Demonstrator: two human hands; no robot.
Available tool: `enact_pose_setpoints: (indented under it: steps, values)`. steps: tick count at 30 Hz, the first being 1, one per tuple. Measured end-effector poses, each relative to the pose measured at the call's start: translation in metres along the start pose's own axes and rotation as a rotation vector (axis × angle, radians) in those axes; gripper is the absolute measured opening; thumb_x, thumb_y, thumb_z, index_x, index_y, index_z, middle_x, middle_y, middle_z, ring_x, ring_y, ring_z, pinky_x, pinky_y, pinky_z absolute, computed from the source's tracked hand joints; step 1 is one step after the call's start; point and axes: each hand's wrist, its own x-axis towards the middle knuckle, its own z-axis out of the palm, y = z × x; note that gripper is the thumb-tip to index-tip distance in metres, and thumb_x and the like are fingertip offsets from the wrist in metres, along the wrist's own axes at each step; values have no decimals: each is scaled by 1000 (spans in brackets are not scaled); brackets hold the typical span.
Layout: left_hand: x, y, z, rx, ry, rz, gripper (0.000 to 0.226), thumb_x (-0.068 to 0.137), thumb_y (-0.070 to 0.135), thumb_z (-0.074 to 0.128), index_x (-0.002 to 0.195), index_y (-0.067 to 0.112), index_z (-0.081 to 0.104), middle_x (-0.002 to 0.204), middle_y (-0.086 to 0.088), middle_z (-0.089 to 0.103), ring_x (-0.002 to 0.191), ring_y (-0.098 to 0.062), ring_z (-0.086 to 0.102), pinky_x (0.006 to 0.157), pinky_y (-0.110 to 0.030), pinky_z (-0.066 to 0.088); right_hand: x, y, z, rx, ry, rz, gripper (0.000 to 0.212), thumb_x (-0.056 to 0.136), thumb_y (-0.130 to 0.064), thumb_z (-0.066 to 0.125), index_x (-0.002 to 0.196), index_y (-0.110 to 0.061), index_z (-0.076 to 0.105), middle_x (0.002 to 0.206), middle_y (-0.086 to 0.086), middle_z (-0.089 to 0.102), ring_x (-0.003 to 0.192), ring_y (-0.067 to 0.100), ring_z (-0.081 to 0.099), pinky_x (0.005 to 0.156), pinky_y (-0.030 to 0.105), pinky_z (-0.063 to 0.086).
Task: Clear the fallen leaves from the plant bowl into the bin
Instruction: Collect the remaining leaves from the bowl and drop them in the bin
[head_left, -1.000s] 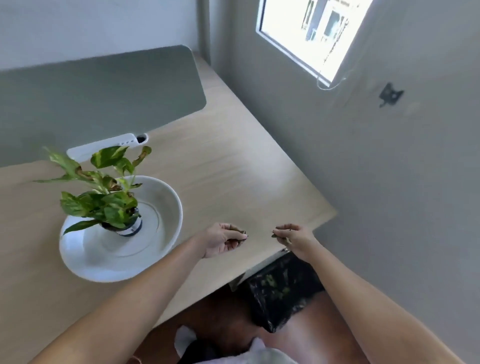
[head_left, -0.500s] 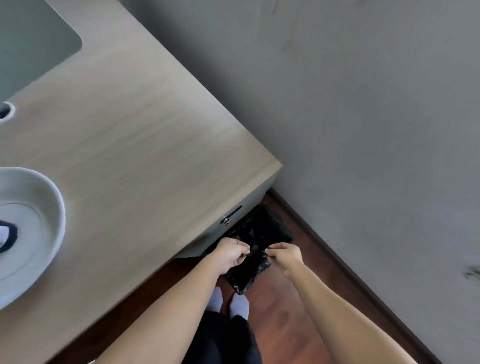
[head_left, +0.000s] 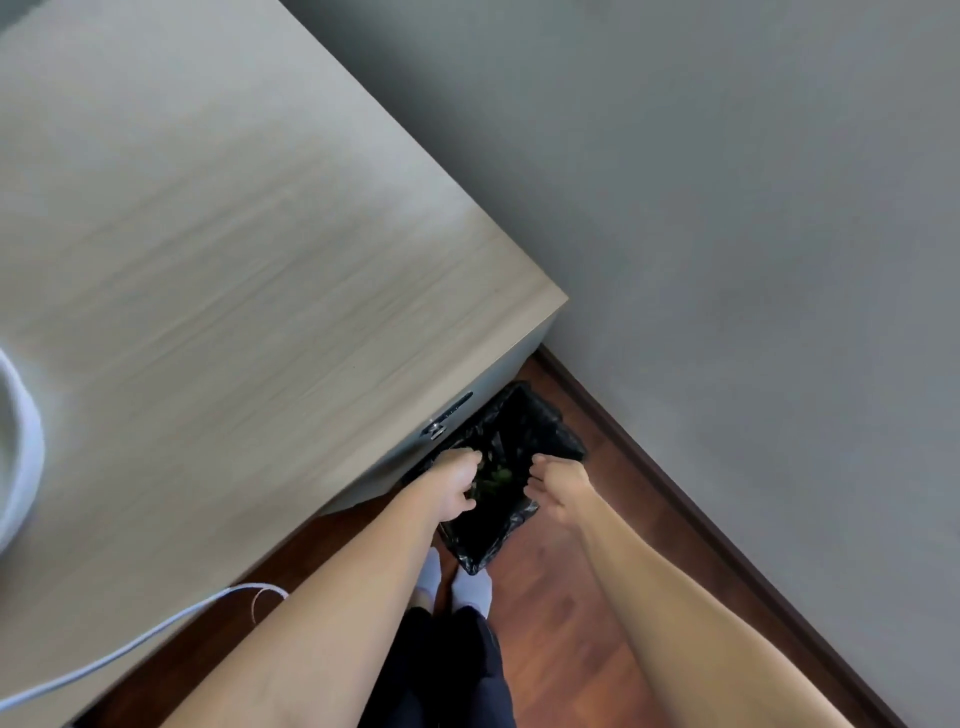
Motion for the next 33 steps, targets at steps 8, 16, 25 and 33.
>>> enact_pose_setpoints:
  steps: [8,16,25,33]
  values:
    - [-97,35,7,129,-67,144,47,101,26,34,145,9,37,150,-6,43,137,-24,41,109,-43,35,-94,-63,-8,-71,-188,-151,39,98,-3,37,135,10,41,143,26,43,134,36,41,111,43,36]
    - [-208,67,-42,9,-115,393,25,99,30,32,95,18,54,103,-1,54,96,-20,52,87,-31,37,-181,-121,41,-254,-399,-335,36,99,-7,34,127,12,47,109,23,59,116,36,51,95,39,45]
    - [-275,23,-225,-364,152,560,19,93,24,44,76,22,52,77,5,55,70,-13,53,71,-29,36,-262,-92,209,-554,-582,-411,23,100,-7,34,100,0,56,89,14,60,81,26,58,74,32,48]
    - [-292,-75,-388,-694,524,445,15,87,18,52,100,12,56,85,-3,54,76,-19,50,76,-31,40,-308,4,338,-854,-546,-440,14,94,-6,48,107,0,49,96,18,49,66,29,54,61,38,49]
